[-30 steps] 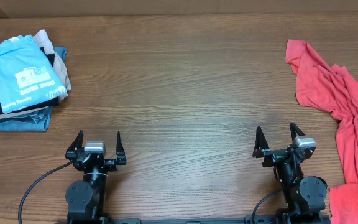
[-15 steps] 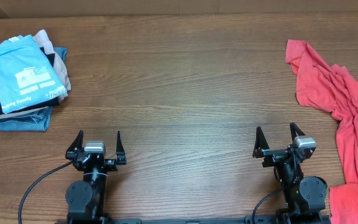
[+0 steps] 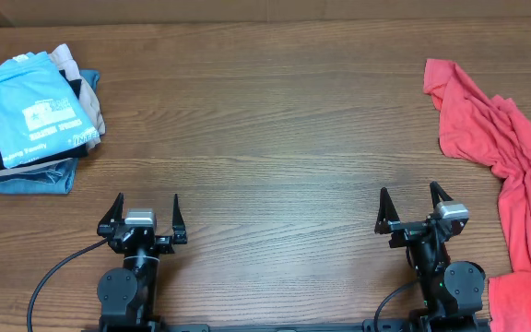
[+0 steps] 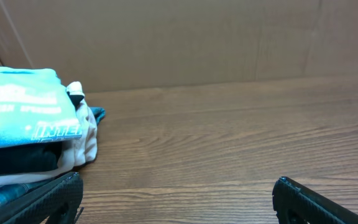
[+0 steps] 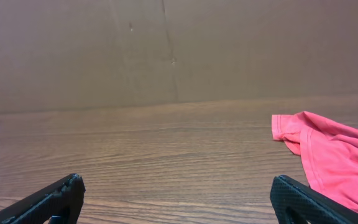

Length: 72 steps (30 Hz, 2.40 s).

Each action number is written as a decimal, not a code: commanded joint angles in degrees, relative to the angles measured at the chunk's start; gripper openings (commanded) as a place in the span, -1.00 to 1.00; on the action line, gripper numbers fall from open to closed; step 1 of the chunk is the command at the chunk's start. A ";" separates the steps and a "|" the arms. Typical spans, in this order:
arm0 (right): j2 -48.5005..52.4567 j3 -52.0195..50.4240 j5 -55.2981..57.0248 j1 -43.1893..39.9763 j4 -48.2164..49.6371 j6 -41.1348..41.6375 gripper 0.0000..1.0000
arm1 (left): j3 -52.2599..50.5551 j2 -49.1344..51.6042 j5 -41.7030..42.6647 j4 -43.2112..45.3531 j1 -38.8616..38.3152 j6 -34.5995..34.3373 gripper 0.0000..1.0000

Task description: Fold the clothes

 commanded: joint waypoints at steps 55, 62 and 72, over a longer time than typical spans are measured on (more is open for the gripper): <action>92.87 61.16 8.68 -19.19 -22.77 10.16 0.98 | 52.02 51.39 3.61 -39.30 -0.46 -7.06 1.00; 105.59 61.16 8.28 -22.77 -15.23 9.84 0.97 | 52.02 52.37 3.76 -38.93 -0.46 -7.08 1.00; 111.32 61.16 8.28 -22.77 -9.42 8.66 -0.02 | 52.02 52.46 3.74 -38.77 -0.46 -7.06 1.00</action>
